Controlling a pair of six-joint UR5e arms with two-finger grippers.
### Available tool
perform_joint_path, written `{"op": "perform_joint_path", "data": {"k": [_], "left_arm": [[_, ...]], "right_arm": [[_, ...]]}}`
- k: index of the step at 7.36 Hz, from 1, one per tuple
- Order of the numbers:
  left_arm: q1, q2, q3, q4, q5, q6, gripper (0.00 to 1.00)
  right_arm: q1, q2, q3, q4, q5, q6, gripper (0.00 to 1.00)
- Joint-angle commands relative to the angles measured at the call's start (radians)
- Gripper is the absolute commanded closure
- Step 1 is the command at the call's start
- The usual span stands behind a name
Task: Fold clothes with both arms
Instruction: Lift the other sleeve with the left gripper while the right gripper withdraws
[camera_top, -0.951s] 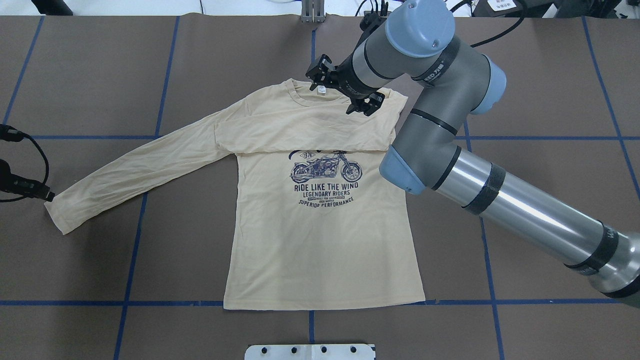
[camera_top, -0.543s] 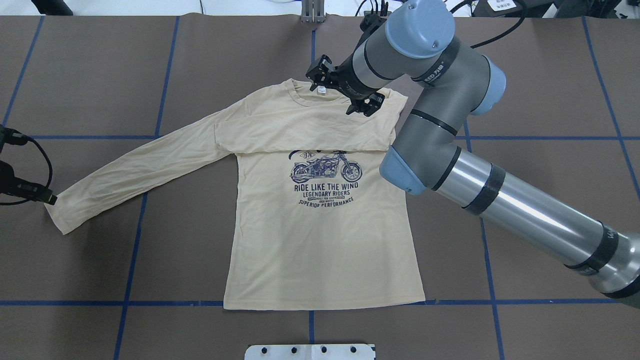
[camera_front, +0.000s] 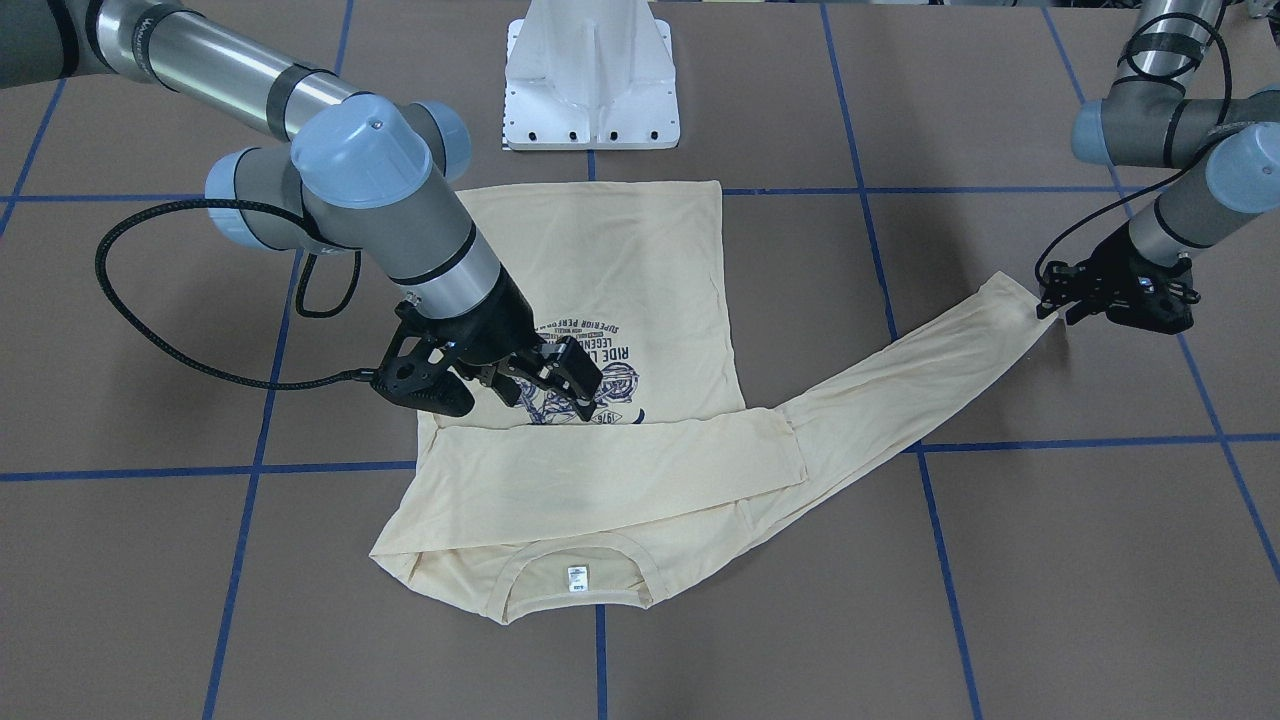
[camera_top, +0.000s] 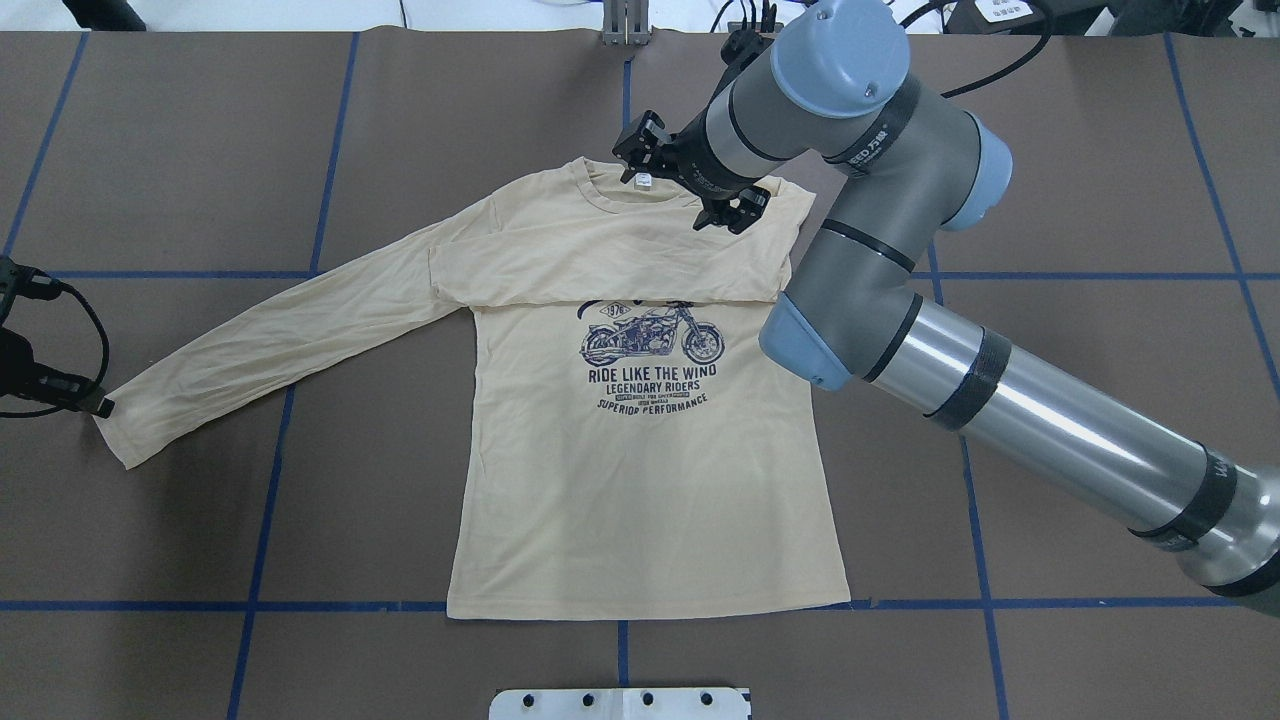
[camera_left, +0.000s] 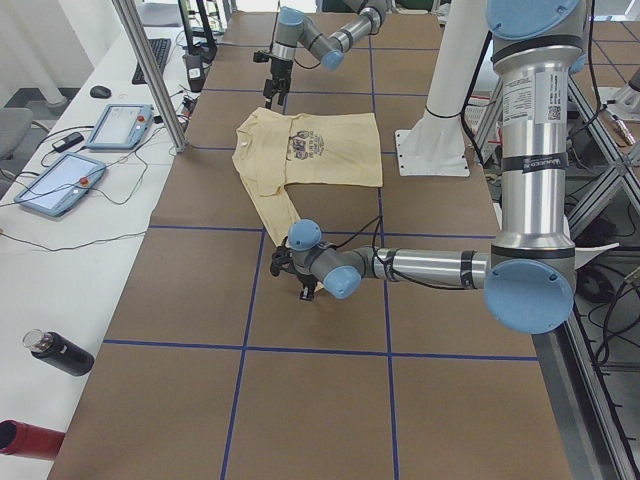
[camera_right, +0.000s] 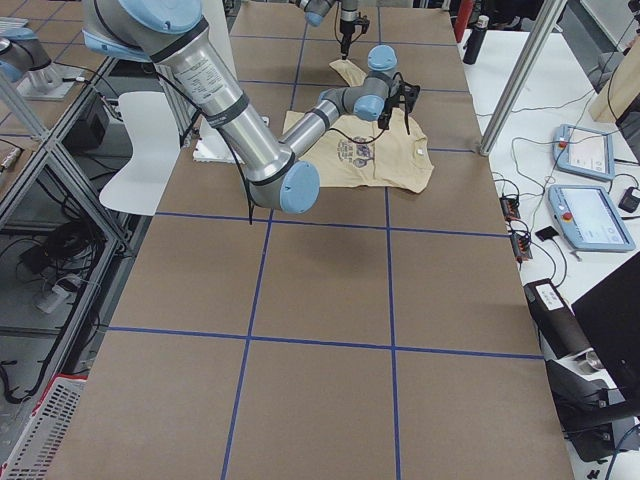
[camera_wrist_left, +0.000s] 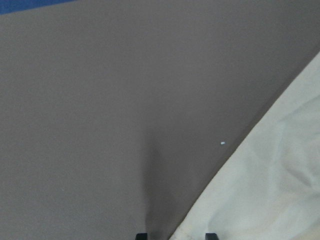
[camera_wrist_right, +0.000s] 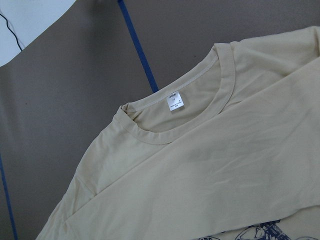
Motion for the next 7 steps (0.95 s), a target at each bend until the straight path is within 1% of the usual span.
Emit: {"op": "perform_joint_path", "data": {"k": [1,2,3,4,5,6,7], "left_arm": [[0.001,-0.001,0.001,0.003,-0.003,0.0,0.95],[0.001,-0.001,0.001,0.001,-0.003,0.0,1.0],[0.001,0.001,-0.008,0.001,-0.004,0.002,1.0],[-0.001,-0.001,-0.028,0.006,-0.073,0.002,1.0],[-0.004,0.004,-0.084,0.013,-0.139,-0.001,1.0],[-0.006,-0.01,-0.162,0.05,-0.173,-0.02,1.0],[-0.007,-0.069,-0.219,0.096,-0.168,-0.114,1.0]], "right_arm": [[0.0,0.001,0.0,0.002,0.0,0.003,0.03],[0.0,0.002,0.0,0.002,0.0,0.003,0.03],[0.0,0.002,0.0,0.002,0.0,0.001,0.03],[0.003,0.0,0.002,0.0,0.003,0.0,0.04],[0.012,-0.009,0.015,-0.003,0.015,-0.002,0.04],[0.046,-0.065,0.058,-0.002,0.07,-0.011,0.04],[0.07,-0.148,0.114,0.006,0.096,-0.032,0.04]]}}
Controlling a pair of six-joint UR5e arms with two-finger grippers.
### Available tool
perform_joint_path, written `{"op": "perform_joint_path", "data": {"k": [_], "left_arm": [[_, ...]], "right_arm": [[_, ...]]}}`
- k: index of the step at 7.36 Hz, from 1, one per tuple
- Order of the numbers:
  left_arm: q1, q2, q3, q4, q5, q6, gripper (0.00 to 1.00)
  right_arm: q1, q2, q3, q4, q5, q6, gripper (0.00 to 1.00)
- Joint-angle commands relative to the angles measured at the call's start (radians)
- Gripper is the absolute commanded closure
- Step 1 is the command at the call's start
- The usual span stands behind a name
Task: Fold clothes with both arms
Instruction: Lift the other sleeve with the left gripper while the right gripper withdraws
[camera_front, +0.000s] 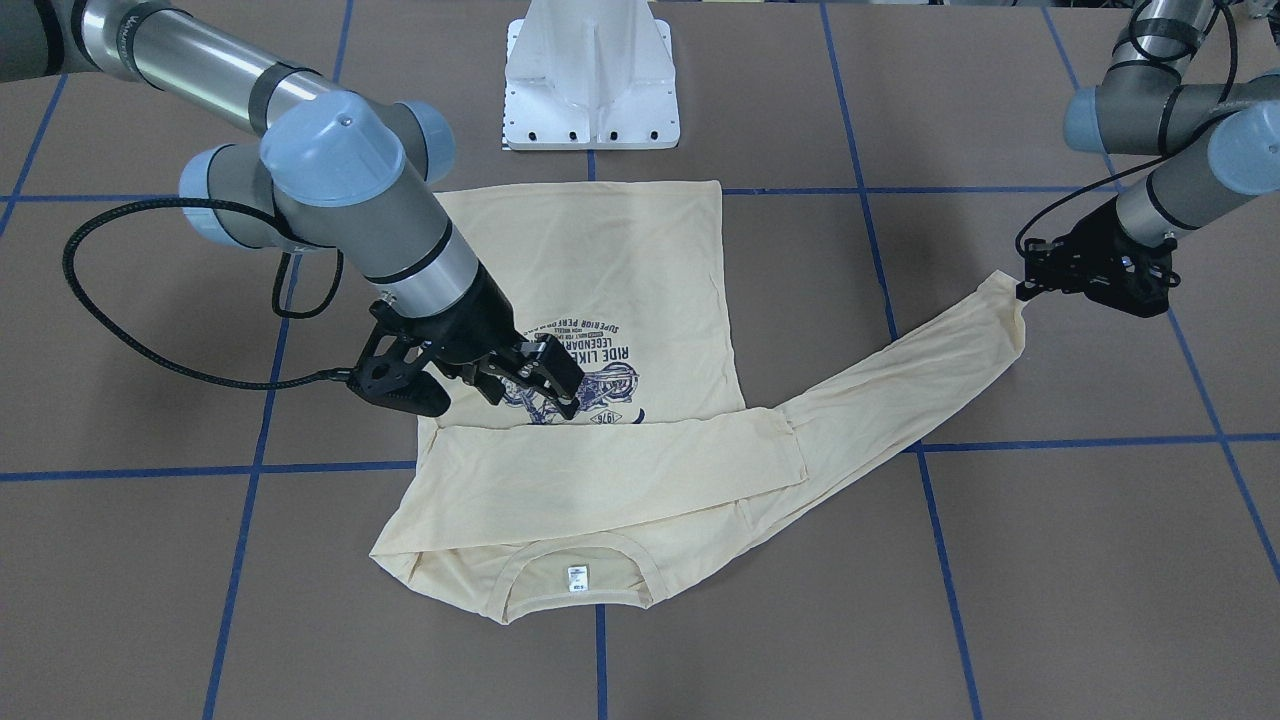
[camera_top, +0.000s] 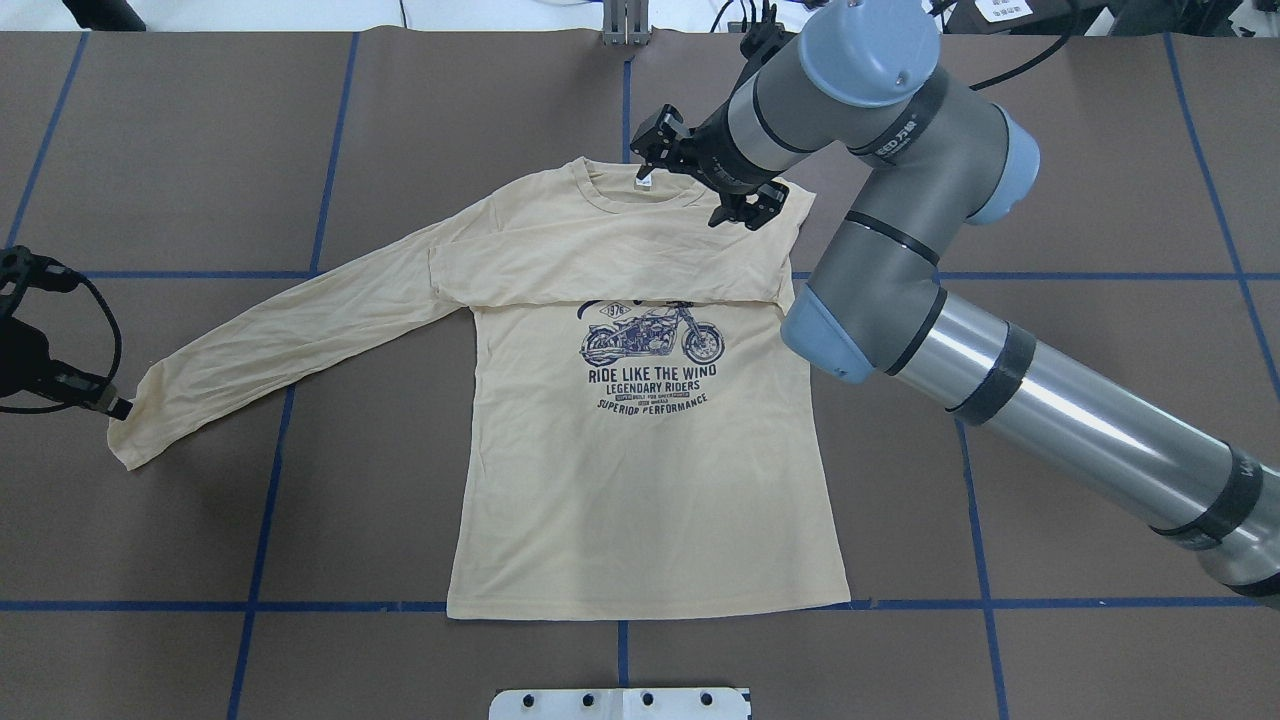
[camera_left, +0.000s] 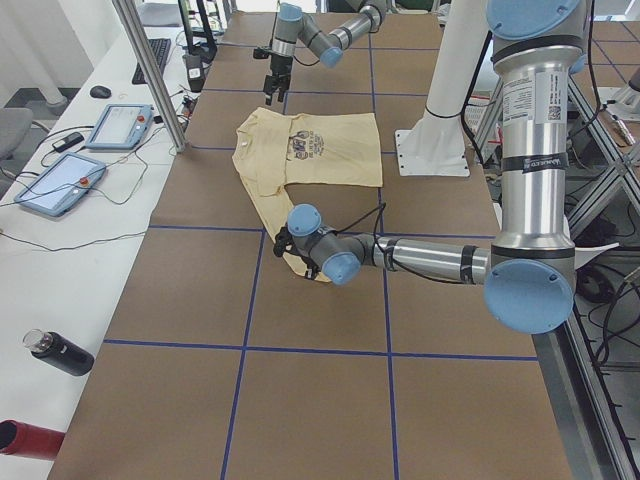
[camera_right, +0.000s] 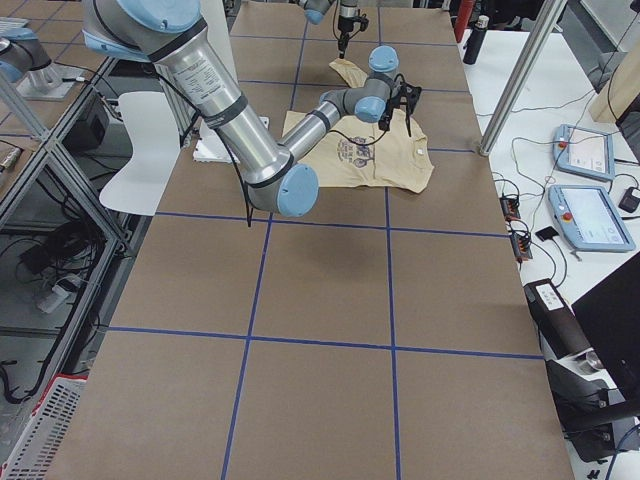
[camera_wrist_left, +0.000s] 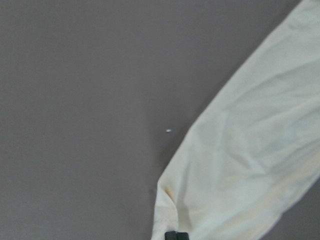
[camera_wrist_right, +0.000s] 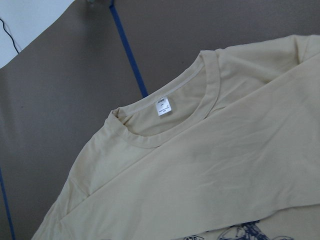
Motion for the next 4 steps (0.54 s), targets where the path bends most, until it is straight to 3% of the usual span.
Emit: {"op": "perform_joint_path", "data": {"k": [1,4], "left_arm": [[0.001,-0.182,-0.07,0.072,-0.017,-0.262,1.0],[0.085,-0.648,0.055,0.201,0.016,-0.682,1.0]], "right_arm": [[0.059,-0.123,0.082,0.006,0.058,-0.069,0.04],[0.096,-0.329,0.181,0.009,0.066,-0.199,0.01]]}}
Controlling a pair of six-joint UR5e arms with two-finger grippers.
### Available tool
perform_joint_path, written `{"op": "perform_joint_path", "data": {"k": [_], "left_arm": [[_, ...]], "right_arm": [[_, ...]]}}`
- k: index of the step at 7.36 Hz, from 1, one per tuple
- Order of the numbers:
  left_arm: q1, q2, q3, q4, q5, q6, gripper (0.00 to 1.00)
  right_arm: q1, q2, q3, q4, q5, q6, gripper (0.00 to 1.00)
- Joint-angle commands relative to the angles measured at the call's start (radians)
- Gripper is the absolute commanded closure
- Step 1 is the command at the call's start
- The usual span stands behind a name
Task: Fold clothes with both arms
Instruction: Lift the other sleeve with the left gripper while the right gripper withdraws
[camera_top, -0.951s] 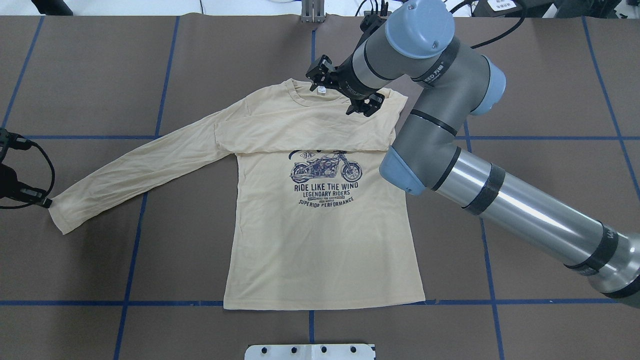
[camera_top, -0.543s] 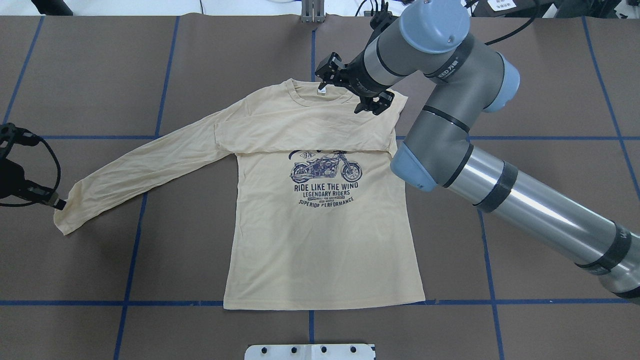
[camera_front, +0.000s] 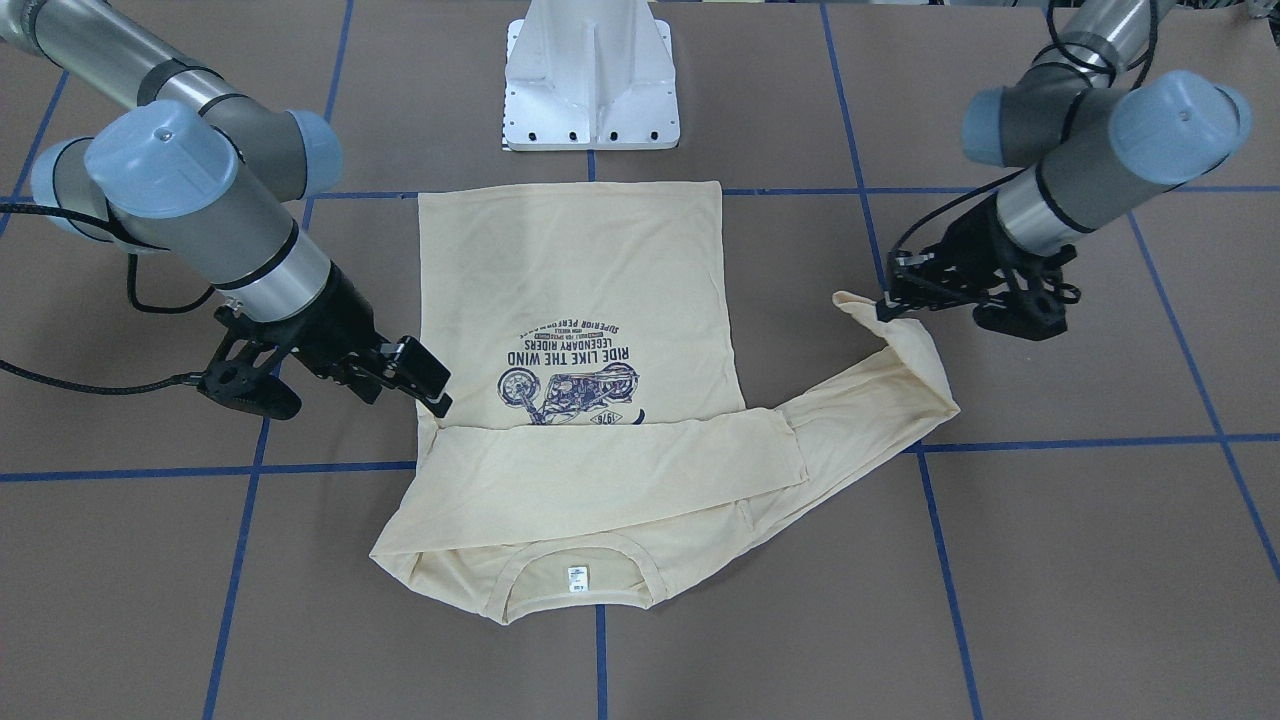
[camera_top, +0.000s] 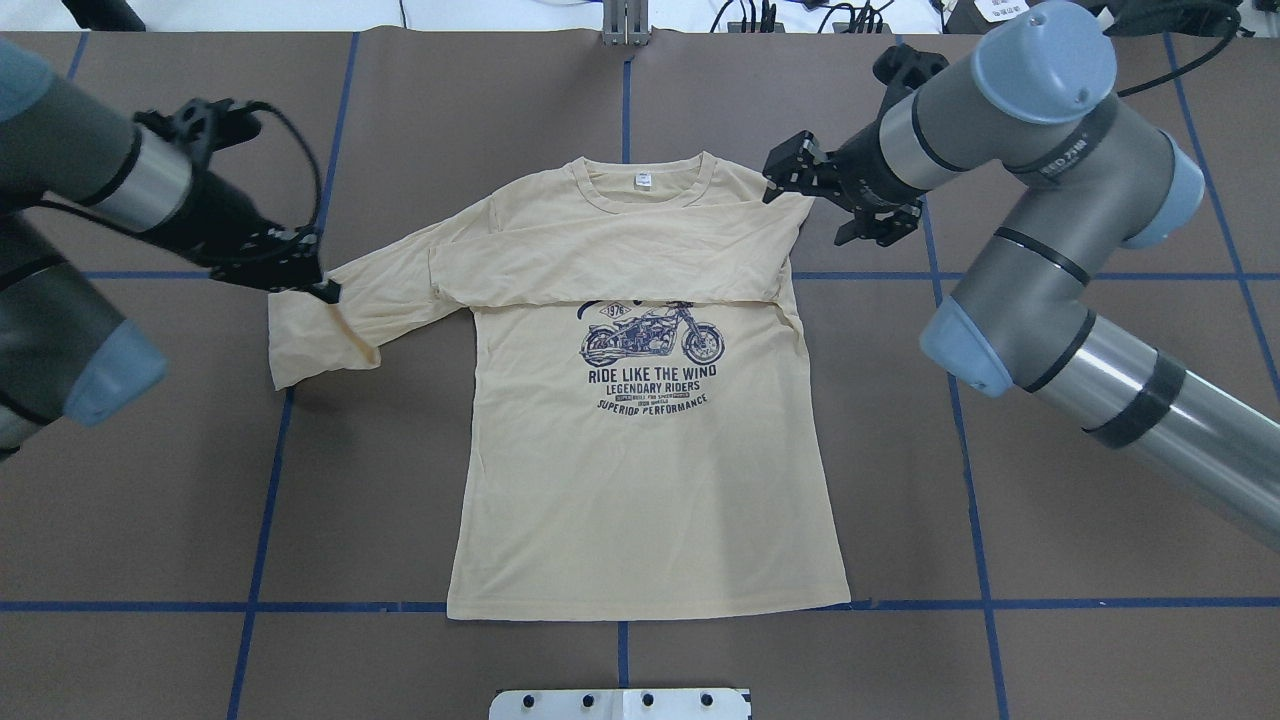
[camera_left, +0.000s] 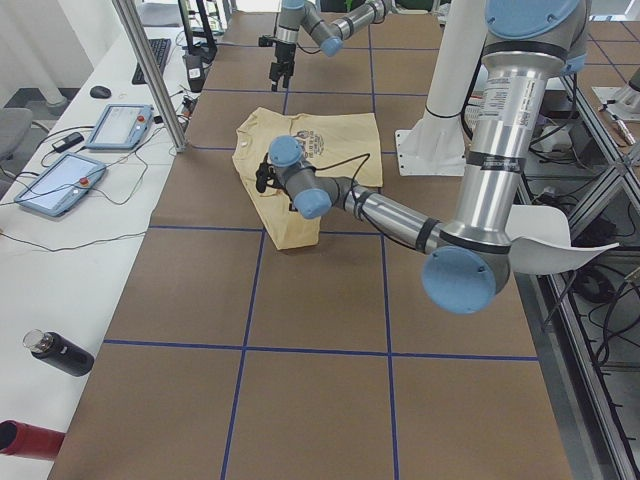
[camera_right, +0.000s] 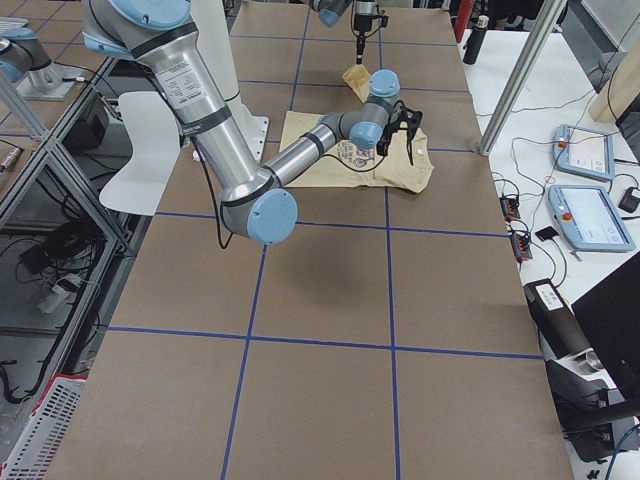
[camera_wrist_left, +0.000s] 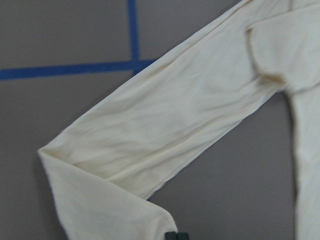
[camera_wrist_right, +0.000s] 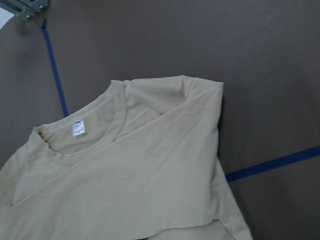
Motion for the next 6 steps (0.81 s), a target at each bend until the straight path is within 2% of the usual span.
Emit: {"op": "perform_joint_path", "data": {"k": [1,2,3,5,6], "left_arm": [[0.03,-0.291,0.119,0.032,0.03,-0.241,1.0],[0.031,-0.396,0.155,0.032,0.042,-0.289,1.0],[0.036,-0.471,0.198,0.014,0.127,-0.298,1.0],[0.13,-0.561,0.308,-0.092,0.251,-0.389,1.0],[0.186,-0.616,0.372,-0.103,0.322,-0.403,1.0]], "right_arm": [[0.04,-0.165,0.087,0.0,0.004,-0.111,0.01],[0.04,-0.187,0.091,0.0,0.002,-0.116,0.01],[0.043,-0.206,0.092,0.0,0.004,-0.128,0.01],[0.108,-0.288,0.088,0.014,0.011,-0.268,0.01],[0.144,-0.313,0.078,0.014,0.031,-0.334,0.01]]}}
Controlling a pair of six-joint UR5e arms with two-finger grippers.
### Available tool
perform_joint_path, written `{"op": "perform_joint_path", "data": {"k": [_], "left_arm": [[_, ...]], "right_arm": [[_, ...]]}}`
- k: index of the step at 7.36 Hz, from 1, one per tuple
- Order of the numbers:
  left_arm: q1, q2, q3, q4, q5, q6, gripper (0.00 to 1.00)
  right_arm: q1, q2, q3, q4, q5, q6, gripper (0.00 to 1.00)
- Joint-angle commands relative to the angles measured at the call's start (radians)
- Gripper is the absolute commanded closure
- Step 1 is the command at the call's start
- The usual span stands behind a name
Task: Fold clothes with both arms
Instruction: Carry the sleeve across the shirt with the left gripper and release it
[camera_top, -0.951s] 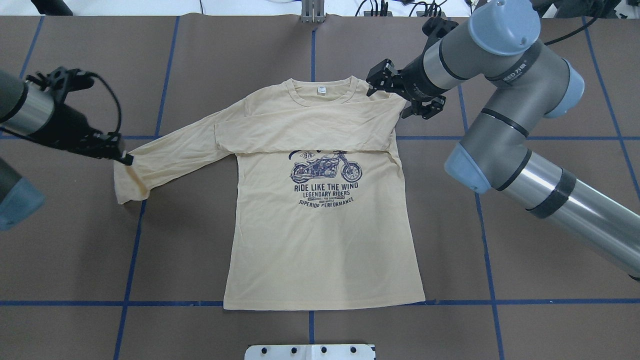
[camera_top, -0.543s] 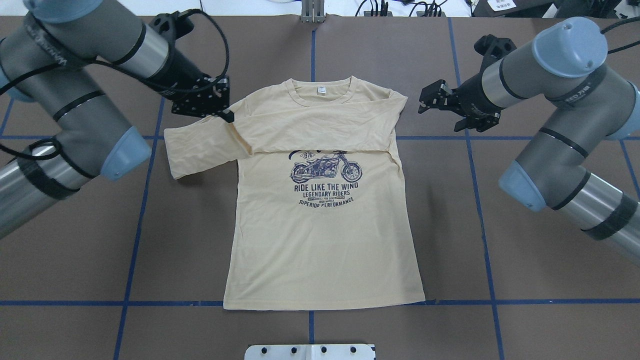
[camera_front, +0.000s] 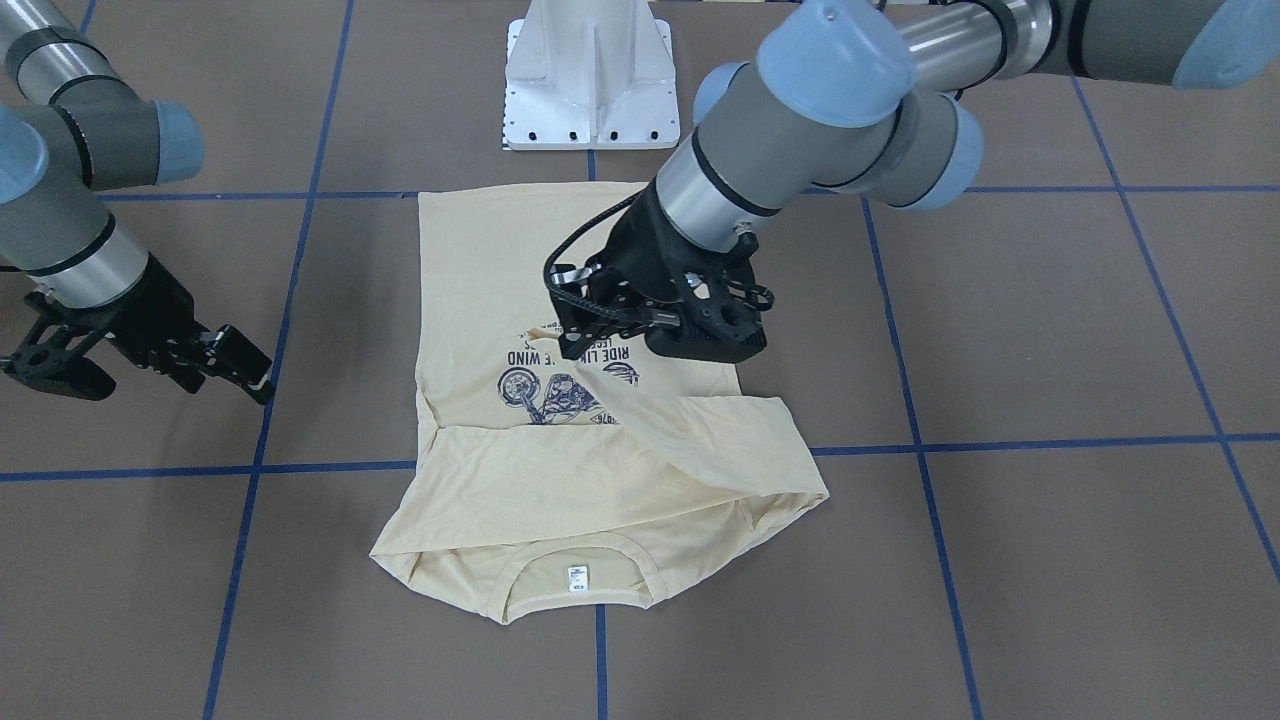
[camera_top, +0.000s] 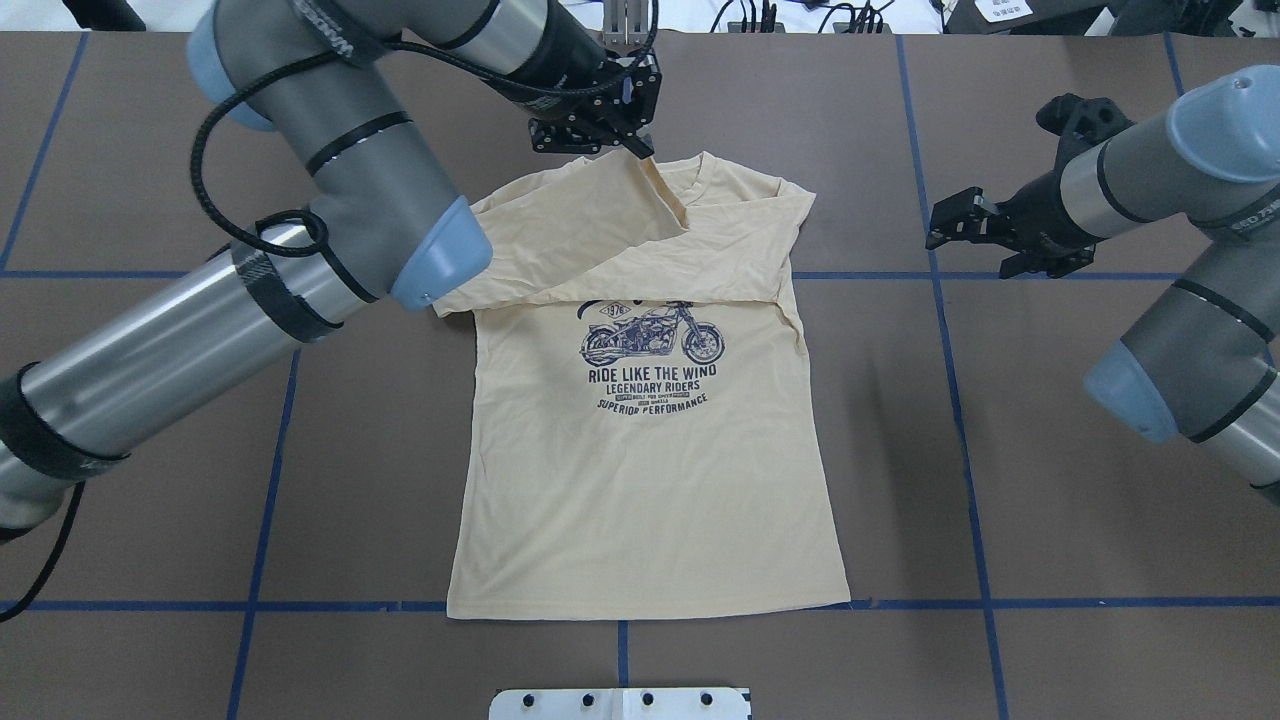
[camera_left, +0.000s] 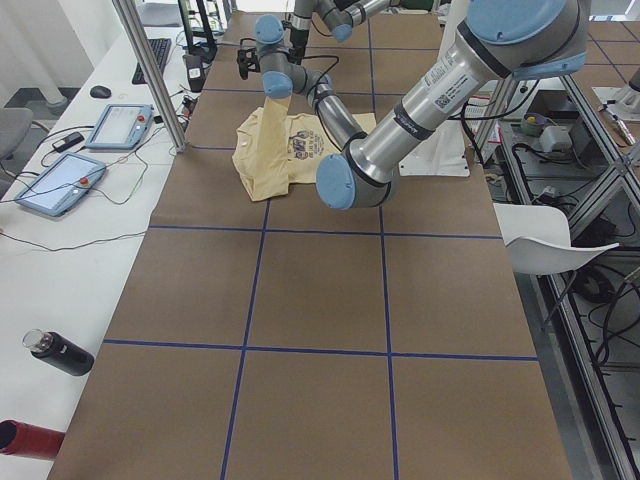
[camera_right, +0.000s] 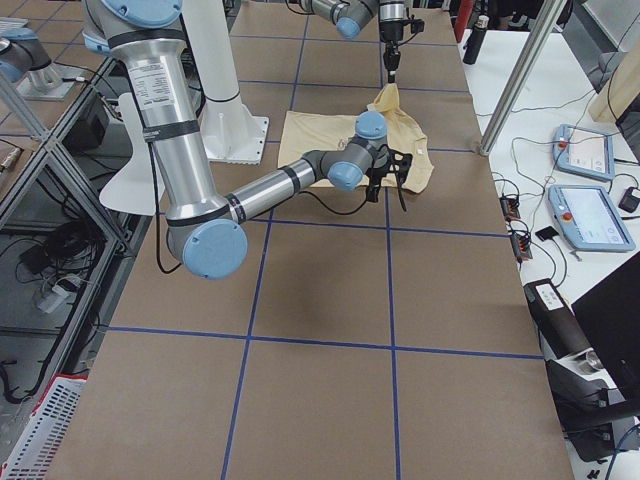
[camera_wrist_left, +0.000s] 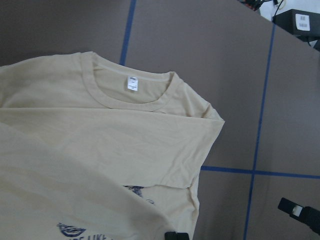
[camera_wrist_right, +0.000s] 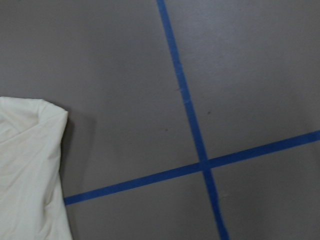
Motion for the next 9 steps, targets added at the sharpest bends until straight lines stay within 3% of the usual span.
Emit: {"op": "perform_joint_path", "data": {"k": [1,3,9], "left_arm": [[0.112,-0.095,0.12,-0.037,0.149,-0.04,1.0],[0.19,-0.106,0.174,-0.077,0.248,-0.057,1.0],[0.254,-0.181,0.34,-0.209,0.328,-0.153,0.97]], "right_arm": [[0.065,-0.046,-0.027,0.003,0.02,-0.118,0.01],[0.072,-0.048,-0.054,0.003,0.017,-0.132,0.01],[0.072,-0.043,-0.095,0.004,0.012,-0.132,0.01]]}}
